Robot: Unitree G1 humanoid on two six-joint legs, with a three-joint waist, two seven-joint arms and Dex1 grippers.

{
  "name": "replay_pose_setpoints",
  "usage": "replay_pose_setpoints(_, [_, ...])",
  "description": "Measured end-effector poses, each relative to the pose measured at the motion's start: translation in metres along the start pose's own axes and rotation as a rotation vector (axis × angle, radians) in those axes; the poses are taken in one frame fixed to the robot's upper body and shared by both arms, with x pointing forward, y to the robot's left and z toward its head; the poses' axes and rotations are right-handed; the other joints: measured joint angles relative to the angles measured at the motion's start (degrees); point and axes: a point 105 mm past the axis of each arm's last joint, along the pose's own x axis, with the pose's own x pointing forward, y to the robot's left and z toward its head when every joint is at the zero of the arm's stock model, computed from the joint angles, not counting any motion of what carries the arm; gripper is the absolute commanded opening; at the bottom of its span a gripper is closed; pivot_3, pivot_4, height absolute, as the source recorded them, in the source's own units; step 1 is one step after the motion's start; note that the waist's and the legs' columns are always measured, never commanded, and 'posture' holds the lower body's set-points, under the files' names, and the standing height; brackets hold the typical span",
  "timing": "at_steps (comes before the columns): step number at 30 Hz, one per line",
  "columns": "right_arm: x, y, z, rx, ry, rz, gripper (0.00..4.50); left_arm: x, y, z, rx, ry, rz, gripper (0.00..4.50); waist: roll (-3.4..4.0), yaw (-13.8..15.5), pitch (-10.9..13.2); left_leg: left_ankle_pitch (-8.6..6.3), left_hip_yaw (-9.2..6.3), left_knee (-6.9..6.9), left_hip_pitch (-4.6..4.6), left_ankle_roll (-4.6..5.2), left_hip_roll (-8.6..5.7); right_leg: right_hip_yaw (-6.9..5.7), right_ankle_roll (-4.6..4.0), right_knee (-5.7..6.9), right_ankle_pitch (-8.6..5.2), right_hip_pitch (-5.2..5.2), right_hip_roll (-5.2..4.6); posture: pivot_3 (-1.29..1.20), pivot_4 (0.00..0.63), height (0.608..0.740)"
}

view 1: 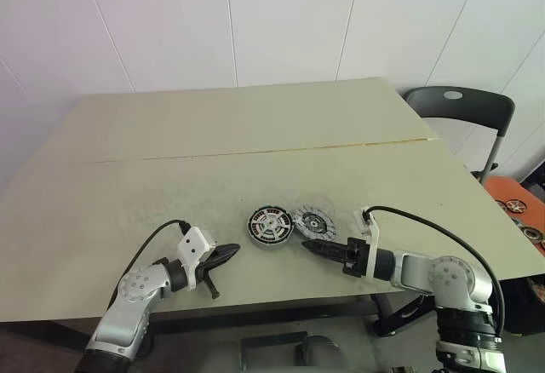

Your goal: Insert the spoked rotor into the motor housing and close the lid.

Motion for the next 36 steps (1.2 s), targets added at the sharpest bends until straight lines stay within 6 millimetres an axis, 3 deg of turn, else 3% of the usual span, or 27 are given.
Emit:
replay_pose_setpoints(10, [0.014,-0.005,0.026,-0.019,-0.155,-0.031,3.23,0.002,0.001,0.001,0.02,0.003,0.016,0.0,0.03,-0.2,0.0,0.0,0.01,-0.07,0.0,0.0,0.02,0.01,0.0,-0.01,0.01,-0.03,0.02,0.0,0.0,0.74])
replay_pose_setpoints(13, [0.018,-0.002,0.032,-0.04,-0.183,-0.026,2.58,0.004,0.001,0.001,0.027,0.002,0.013,0.0,0.03,-0.1,0.0,0.0,0.01,-0.09,0.0,0.0,0.02,0.01,0.0,-0.01,0.01,-0.03,0.02,0.0,0.0,0.74])
replay_pose_setpoints(16, [0.022,0.0,0.036,-0.089,-0.189,-0.029,1.6,0.004,0.002,0.001,0.049,0.005,0.016,0.0,0.04,-0.1,0.0,0.0,0.01,-0.1,0.01,0.0,0.02,0.01,0.0,-0.01,0.01,-0.03,0.02,0.0,0.0,0.74])
replay_pose_setpoints(20, [0.028,0.0,0.04,-0.252,-0.159,-0.075,0.28,0.004,0.002,0.001,0.053,0.005,0.017,0.0,0.08,-0.2,0.0,0.0,0.01,-0.09,0.03,0.0,0.02,0.01,0.0,-0.01,0.01,-0.02,0.01,0.0,0.0,0.74])
replay_pose_setpoints(21, [0.03,0.002,0.043,-0.318,-0.15,-0.087,0.17,0.005,0.003,0.001,0.054,0.005,0.016,0.0,0.1,-0.2,0.0,0.0,0.02,-0.09,0.04,0.0,0.02,0.01,0.0,-0.01,0.01,-0.02,0.01,0.0,0.0,0.74])
replay_pose_setpoints(36, [0.055,0.023,0.054,-1.12,-0.059,-0.191,0.17,0.009,0.006,0.002,0.075,0.002,0.015,0.0,0.1,0.1,0.0,0.01,0.02,-0.22,0.07,0.0,0.01,0.01,0.0,-0.04,0.01,-0.04,0.02,0.0,0.0,0.74])
